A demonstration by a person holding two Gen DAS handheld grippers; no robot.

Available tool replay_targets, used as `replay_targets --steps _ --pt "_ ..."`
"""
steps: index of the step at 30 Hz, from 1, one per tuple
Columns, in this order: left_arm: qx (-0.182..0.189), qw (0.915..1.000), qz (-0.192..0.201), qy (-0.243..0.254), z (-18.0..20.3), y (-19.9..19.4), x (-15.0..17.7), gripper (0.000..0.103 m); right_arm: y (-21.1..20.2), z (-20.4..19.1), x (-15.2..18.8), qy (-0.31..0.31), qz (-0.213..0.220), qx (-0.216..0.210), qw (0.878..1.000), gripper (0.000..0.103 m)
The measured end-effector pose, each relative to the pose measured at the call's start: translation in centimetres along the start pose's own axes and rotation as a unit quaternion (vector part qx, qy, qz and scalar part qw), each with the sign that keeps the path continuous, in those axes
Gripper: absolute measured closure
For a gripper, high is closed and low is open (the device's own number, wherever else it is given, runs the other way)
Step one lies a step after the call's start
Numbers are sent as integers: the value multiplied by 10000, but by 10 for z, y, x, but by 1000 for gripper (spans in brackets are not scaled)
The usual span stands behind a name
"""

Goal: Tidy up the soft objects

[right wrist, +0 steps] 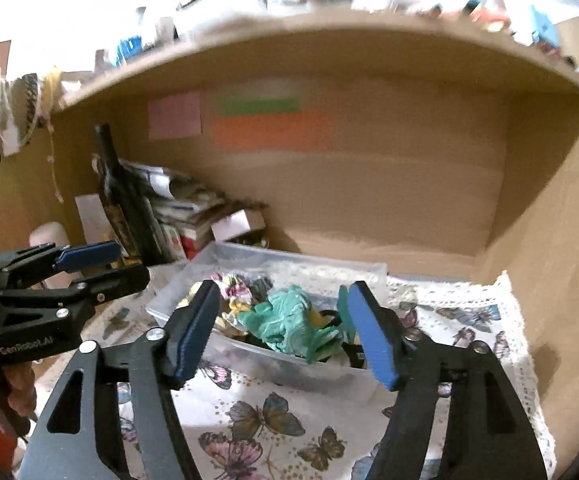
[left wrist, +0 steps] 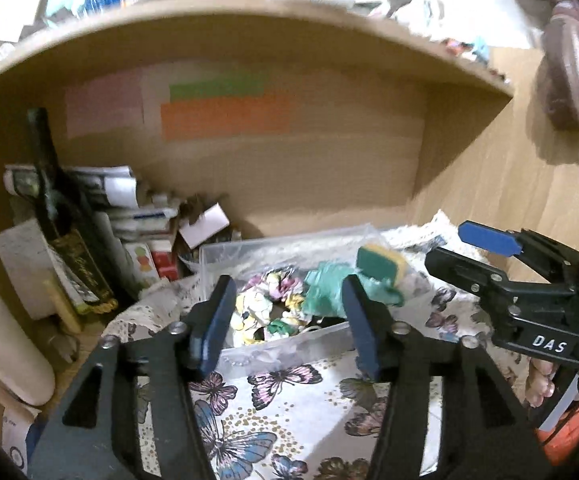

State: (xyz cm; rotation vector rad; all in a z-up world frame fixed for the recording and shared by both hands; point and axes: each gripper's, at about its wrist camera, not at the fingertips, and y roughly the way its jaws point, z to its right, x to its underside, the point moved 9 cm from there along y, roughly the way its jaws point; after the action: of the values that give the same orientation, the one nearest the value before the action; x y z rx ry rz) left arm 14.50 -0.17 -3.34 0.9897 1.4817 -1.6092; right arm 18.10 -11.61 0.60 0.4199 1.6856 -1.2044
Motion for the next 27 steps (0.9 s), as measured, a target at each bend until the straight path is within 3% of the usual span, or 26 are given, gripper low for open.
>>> replay_targets --steps 8,27 --pt "-165 9976 669 9 13 -41 -8 3 -48 -3 -11 -62 624 152 9979 3" --pt "-303 9952 935 -38 15 -60 -6 0 -60 -8 -6 -13 757 79 9971 0"
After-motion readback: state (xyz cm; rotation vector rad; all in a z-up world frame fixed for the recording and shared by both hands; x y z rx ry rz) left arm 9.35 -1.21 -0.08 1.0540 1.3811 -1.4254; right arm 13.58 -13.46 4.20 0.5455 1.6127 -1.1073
